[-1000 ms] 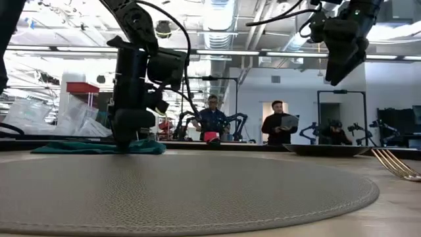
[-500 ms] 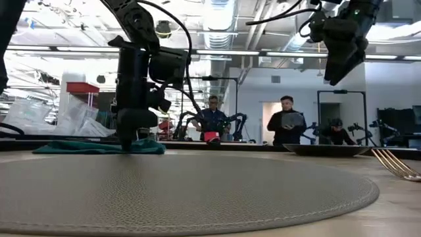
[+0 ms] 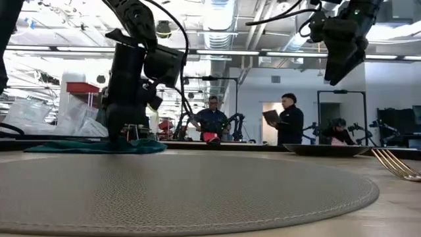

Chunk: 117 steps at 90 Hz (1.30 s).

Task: Set table place
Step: Fold the blue table napkin

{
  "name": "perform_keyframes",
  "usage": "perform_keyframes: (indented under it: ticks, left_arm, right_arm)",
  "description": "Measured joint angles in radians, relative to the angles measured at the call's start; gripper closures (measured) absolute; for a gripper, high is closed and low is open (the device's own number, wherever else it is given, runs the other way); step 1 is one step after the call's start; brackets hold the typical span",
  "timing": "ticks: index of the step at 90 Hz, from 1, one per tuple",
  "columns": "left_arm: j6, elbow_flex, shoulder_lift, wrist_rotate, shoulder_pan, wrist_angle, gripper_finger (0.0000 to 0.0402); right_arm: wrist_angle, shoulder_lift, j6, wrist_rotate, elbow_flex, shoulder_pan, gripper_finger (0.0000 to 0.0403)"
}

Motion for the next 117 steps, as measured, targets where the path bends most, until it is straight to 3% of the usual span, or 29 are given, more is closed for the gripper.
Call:
perform_keyframes:
  ticks: [47, 72, 93, 117]
  left_arm:
    - [0.151, 0.018, -0.004, -0.113, 0.230, -0.051, 0.0402]
    - [0.257, 0.018, -0.095, -0.198, 0.392, -0.050, 0.0402]
    - [0.322, 0.018, -0.149, -0.210, 0.518, 0.029, 0.0402]
    - [0.325, 0.018, -0.149, -0.194, 0.548, 0.147, 0.0402]
  right_arm:
    - [0.000, 0.000, 0.008, 0.000, 0.000, 0.000, 0.0168]
    - [0.000, 0.000, 0.010, 0.004, 0.000, 0.000, 0.0168]
    - [0.000, 0.000, 0.010, 0.004, 0.000, 0.001, 0.0168]
    - [-0.002, 0.000, 0.034, 0.003, 0.000, 0.003, 0.0168]
